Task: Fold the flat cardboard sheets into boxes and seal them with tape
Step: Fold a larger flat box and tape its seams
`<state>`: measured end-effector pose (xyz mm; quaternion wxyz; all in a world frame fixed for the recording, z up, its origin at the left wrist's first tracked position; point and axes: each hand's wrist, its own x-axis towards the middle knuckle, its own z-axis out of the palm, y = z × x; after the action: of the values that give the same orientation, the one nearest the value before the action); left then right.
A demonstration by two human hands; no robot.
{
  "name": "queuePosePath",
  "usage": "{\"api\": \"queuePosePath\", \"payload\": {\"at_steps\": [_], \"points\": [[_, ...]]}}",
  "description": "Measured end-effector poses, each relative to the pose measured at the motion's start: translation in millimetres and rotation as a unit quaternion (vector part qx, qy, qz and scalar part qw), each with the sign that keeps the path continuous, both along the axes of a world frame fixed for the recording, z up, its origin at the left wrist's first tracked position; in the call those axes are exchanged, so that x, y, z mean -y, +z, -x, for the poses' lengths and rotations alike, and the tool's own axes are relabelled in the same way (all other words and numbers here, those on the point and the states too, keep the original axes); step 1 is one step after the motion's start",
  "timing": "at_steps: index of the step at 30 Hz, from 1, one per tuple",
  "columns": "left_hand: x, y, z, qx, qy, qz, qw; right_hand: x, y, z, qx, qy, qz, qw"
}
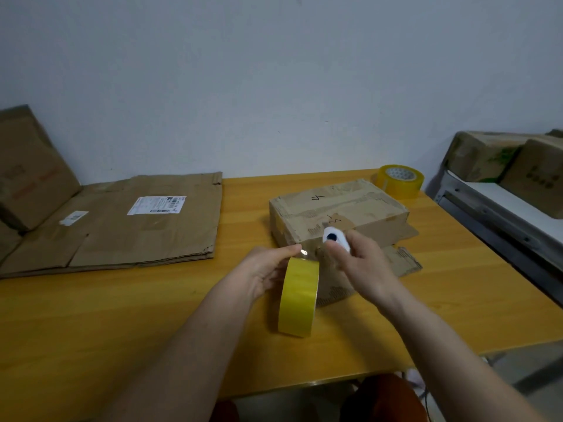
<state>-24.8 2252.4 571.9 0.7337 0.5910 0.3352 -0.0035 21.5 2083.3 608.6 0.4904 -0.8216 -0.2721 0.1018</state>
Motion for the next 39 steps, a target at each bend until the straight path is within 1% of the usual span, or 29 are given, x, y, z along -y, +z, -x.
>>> {"api": "queuePosePath", "payload": {"at_steps": [1,2,4,6,8,10,12,15,17,20,23,29,34,39], "points": [[1.1,-0.4,-0.8,0.003,0.004,0.004,1.000,-1.9,0.4,-9.9,0.054,-0.019,0.018,0.998],[2.3,-0.8,-2.0,0.008,0.007,0.010,1.000,-4.1,0.9,-19.3,0.084,-0.021,0.024,0.996],[4.2,-0.8,-2.5,0.016,0.013,0.019,1.000,-9.3,-1.6,-35.8,0.107,0.000,0.054,0.993],[3.5,-0.1,-3.1,0.034,0.030,0.034,0.998,-15.2,-6.5,-46.9,0.127,0.028,0.109,0.985],[0.6,0.7,-4.4,0.056,0.051,0.052,0.996,-21.4,-10.9,-51.7,0.150,0.038,0.126,0.980],[-4.1,-0.5,-5.2,0.061,0.059,0.059,0.995,-29.5,-11.5,-50.9,0.152,0.041,0.111,0.981],[-6.0,-0.8,-5.5,0.062,0.057,0.056,0.995,-36.5,-11.9,-48.8,0.168,0.034,0.120,0.978],[-4.5,-1.8,-7.5,0.045,0.076,0.057,0.994,-40.4,-12.3,-51.0,0.181,0.014,0.119,0.976],[-3.1,-3.6,-9.3,0.038,0.098,0.065,0.992,-39.5,-9.9,-53.0,0.155,0.013,0.086,0.984],[-3.0,-5.3,-11.7,0.039,0.099,0.063,0.992,-38.4,-4.4,-51.5,0.111,0.033,0.026,0.993],[-8.1,-8.2,-14.4,0.057,0.102,0.041,0.992,-38.4,-3.2,-50.3,0.121,0.049,0.015,0.991],[-17.4,-3.6,-13.1,0.074,0.040,-0.055,0.995,-39.8,-10.7,-55.6,0.224,0.081,0.088,0.967],[-20.7,4.1,-11.2,0.080,-0.008,-0.163,0.983,-40.4,-11.1,-59.7,0.293,0.093,0.124,0.943],[-26.5,13.1,-16.0,0.044,-0.079,-0.188,0.978,-41.7,-9.5,-57.5,0.333,0.109,0.136,0.927]]}}
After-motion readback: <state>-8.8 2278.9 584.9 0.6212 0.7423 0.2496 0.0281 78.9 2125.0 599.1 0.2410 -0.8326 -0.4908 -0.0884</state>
